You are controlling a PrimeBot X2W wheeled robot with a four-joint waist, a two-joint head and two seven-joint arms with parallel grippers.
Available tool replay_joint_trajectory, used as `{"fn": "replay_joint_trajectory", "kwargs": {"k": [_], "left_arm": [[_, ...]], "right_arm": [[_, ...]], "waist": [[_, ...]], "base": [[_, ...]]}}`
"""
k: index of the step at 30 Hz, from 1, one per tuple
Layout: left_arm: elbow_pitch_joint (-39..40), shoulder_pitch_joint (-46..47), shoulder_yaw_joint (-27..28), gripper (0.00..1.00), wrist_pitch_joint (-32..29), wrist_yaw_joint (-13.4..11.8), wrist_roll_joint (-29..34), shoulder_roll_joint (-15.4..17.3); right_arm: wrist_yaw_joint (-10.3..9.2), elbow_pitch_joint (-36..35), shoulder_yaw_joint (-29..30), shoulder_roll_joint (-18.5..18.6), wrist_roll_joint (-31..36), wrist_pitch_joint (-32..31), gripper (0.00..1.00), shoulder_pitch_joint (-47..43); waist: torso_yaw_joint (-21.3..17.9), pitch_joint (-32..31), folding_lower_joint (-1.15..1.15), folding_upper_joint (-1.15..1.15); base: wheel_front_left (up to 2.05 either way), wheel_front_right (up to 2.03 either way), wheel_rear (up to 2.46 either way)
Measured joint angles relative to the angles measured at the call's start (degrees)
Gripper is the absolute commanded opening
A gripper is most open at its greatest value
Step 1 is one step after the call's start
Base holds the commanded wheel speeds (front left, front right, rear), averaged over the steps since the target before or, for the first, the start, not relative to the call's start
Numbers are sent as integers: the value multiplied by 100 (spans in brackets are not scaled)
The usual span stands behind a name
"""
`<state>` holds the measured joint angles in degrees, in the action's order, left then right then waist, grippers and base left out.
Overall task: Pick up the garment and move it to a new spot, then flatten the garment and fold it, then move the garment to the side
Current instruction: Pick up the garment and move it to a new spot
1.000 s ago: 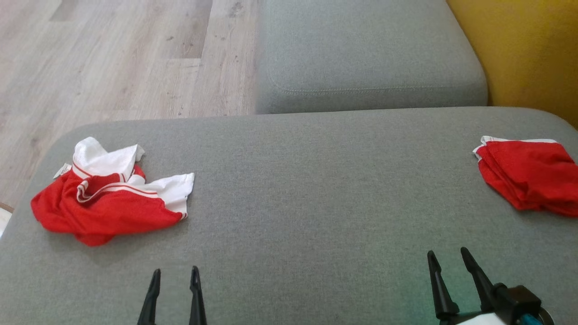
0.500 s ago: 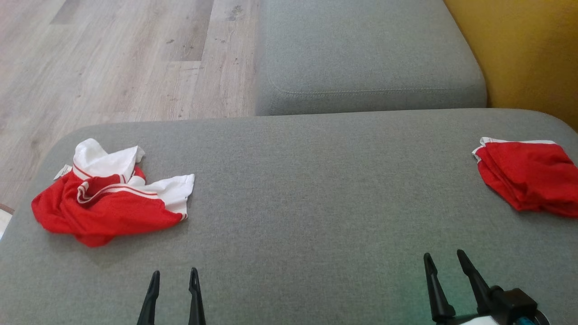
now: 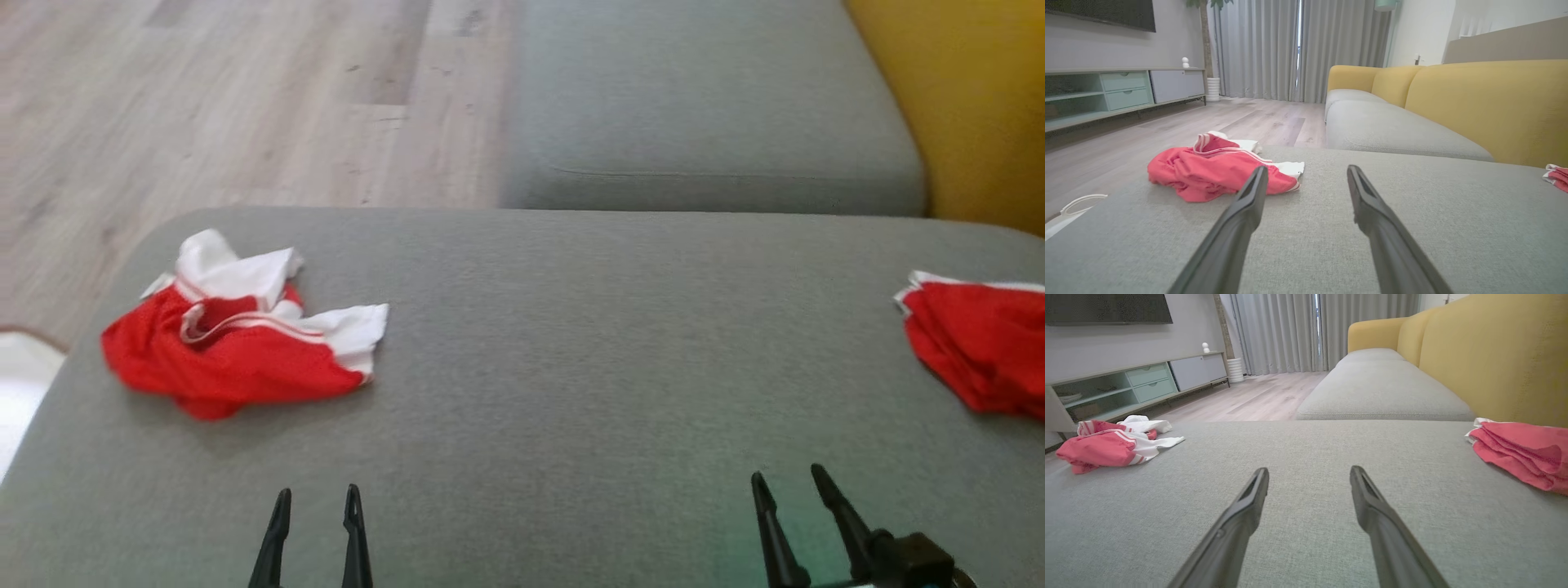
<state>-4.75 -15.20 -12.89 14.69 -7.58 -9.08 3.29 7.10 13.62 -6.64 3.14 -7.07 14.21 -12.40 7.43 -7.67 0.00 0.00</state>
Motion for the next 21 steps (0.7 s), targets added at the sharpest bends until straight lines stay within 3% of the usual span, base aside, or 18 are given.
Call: {"fn": "replay_joint_trajectory", "kwargs": {"k": [16, 21], "left_arm": [[52, -63, 291, 100, 0, 101, 158, 3], [214, -69, 411, 100, 0, 44, 157, 3]], "right_arm": [[0, 21, -448, -55, -51, 0, 100, 15], [0, 124, -588, -58, -53, 0, 100, 215]], "waist": [[1524, 12, -1, 0], [1770, 166, 0, 0]], "base": [[0, 0, 0], [0, 0, 0]]}}
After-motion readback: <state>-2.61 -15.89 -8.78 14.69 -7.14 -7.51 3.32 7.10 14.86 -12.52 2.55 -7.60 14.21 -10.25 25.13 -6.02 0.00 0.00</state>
